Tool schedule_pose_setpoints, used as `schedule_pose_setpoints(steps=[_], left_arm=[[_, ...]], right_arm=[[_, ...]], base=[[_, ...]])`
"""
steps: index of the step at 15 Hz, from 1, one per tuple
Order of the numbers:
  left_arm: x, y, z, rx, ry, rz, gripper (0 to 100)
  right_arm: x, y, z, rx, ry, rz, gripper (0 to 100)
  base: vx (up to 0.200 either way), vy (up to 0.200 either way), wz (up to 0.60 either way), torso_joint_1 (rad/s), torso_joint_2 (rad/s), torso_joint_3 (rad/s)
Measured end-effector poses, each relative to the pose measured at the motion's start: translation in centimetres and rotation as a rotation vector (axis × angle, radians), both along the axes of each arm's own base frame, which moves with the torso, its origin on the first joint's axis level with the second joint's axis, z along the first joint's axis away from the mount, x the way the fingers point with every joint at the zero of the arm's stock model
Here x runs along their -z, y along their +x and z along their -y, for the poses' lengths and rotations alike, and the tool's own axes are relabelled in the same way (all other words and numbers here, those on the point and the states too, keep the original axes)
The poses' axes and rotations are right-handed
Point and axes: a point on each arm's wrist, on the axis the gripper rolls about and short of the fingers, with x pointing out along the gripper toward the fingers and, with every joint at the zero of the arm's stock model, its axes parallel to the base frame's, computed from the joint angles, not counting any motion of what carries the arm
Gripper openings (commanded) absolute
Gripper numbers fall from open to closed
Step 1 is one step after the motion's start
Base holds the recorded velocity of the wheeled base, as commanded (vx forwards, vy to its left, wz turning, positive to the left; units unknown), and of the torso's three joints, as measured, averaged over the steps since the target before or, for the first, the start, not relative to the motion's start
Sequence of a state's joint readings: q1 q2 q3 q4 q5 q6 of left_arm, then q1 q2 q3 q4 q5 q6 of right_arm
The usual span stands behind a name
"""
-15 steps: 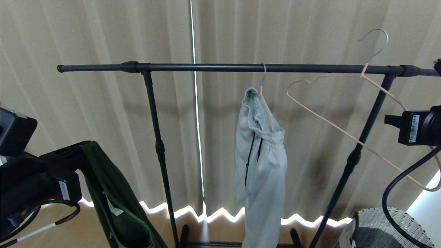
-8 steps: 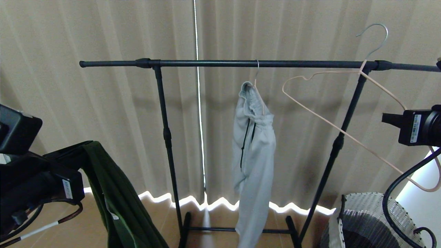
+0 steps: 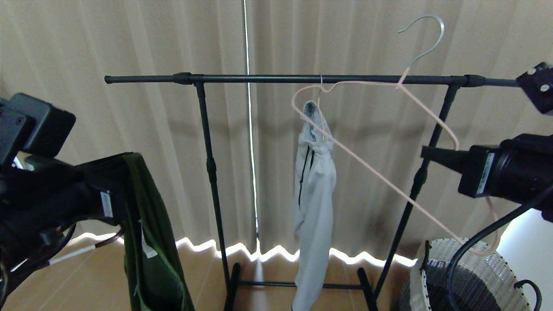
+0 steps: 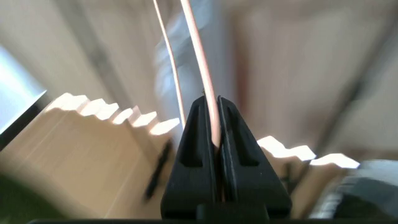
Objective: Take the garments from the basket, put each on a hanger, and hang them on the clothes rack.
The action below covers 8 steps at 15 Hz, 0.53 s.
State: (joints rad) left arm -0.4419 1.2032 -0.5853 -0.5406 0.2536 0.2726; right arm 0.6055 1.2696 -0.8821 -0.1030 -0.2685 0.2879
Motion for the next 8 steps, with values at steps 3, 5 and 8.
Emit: schedule_pose_setpoints(steps=[3, 5, 8], left_arm=[[-1.2, 3.2, 1.5, -0.077, -0.004, 0.003, 0], [-2.0, 5.5, 2.6, -0.153, -0.022, 0.008, 0], [-2.8, 8.9, 4.6, -0.258, -0.086, 0.025, 0]], right_arm=[[1.6, -0.7, -2.2, -0.124, 0.012, -0.010, 0], [2.1, -1.3, -3.4, -0.199, 0.021, -0.001, 0], [3.2, -2.8, -5.0, -0.310, -0.002, -0.032, 0]], base=[[0.000, 0.000, 0.00, 0.000, 0.00, 0.000], [0.000, 0.000, 0.00, 0.000, 0.00, 0.000], [0.000, 0.000, 0.00, 0.000, 0.00, 0.000]])
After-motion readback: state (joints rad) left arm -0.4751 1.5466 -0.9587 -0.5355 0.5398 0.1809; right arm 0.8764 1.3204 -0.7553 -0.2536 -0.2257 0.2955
